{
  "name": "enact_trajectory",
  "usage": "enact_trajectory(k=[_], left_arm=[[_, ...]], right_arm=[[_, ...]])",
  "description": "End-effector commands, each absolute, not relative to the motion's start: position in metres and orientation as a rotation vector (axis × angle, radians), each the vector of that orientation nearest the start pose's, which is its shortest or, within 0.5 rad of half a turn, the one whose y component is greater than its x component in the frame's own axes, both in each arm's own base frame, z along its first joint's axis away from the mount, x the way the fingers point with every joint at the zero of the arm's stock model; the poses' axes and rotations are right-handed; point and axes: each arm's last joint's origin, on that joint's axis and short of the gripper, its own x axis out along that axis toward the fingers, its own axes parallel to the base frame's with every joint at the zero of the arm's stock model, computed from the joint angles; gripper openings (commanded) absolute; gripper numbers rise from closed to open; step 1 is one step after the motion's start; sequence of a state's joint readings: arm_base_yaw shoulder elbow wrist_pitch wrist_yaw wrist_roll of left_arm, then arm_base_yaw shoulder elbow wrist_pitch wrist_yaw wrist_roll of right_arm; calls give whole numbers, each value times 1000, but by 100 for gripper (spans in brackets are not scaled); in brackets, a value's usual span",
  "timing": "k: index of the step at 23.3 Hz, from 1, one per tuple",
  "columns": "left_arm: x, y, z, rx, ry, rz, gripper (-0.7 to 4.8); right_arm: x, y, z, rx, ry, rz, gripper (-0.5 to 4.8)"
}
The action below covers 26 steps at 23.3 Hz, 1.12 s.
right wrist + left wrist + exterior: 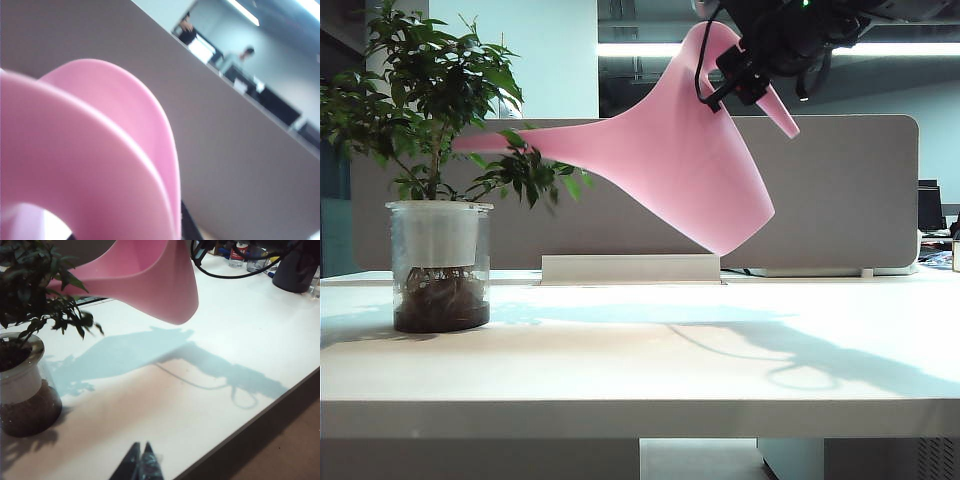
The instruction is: Pick up the watering can from the table, water the potted plant, and put the can back.
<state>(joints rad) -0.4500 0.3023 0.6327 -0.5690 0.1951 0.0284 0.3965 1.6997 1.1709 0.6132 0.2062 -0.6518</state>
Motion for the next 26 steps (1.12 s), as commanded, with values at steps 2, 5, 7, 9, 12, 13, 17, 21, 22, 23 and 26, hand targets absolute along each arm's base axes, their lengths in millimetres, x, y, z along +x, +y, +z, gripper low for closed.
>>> enact_trajectory(k=[2,5,7,9,12,13,17,21,22,23,26], left_arm=[[64,-37,297,54,224,-647,3],[64,-37,297,54,224,-647,3],[64,-37,297,54,224,-647,3],[64,-37,297,54,224,-647,3],[64,-37,297,54,224,-647,3],[64,-37,297,54,225,-647,3],[64,-37,297,55,224,-648,3],[64,-37,297,54,224,-647,3],[64,-37,297,54,224,-648,3],[64,-37,297,54,224,-647,3],[64,-37,297,54,224,-648,3]], right_arm=[[354,138,285,-337,-128,119,-6],[343,134,261,-231,-133,124,-6],[334,130,244,-155,-153,125,-6],[326,125,229,-98,-167,121,-6],[317,111,193,3,-140,97,-6],[315,110,188,15,-128,95,-6],[309,102,161,2,-78,94,15],[310,102,152,-13,-32,149,97],[309,103,151,-15,-26,163,129],[308,103,149,-19,-13,181,208],[303,101,144,-24,8,181,342]])
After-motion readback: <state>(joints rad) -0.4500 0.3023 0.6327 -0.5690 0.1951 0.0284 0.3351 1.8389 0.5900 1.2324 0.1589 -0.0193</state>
